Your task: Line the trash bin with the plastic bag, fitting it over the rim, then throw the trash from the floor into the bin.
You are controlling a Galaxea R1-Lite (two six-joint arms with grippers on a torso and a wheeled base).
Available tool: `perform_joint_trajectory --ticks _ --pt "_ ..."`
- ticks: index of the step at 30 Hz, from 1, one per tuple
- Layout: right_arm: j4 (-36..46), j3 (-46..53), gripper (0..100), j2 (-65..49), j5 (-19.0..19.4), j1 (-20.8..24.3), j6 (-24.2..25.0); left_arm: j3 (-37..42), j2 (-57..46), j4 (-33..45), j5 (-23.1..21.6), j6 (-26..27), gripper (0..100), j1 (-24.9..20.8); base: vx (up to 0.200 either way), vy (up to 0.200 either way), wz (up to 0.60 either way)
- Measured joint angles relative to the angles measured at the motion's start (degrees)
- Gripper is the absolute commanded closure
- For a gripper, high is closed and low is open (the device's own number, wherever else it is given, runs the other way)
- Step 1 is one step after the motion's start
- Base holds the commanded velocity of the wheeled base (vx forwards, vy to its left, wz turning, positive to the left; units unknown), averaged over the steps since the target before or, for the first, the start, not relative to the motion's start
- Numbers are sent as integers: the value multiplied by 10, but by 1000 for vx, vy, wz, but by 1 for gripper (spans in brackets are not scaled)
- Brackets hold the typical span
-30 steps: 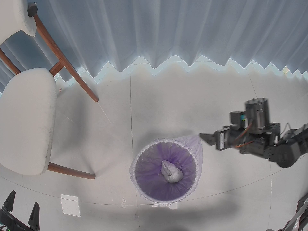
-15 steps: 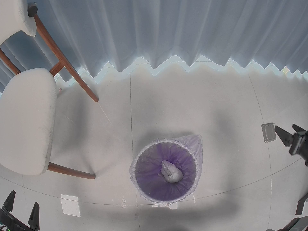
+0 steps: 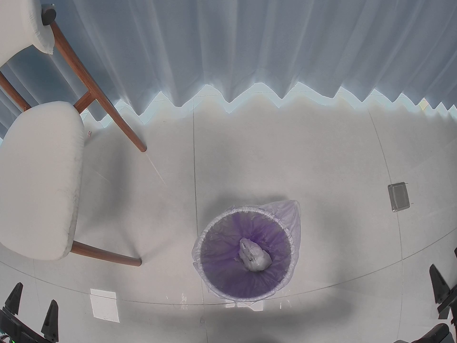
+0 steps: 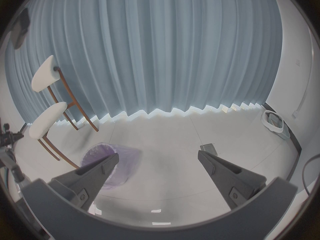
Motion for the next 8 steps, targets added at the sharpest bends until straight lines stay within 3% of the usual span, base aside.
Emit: perform_joint_trajectory --ticks 8 --pt "53 50 0 -127 0 -21 -11 0 0 -3 -1 3 0 0 0 0 0"
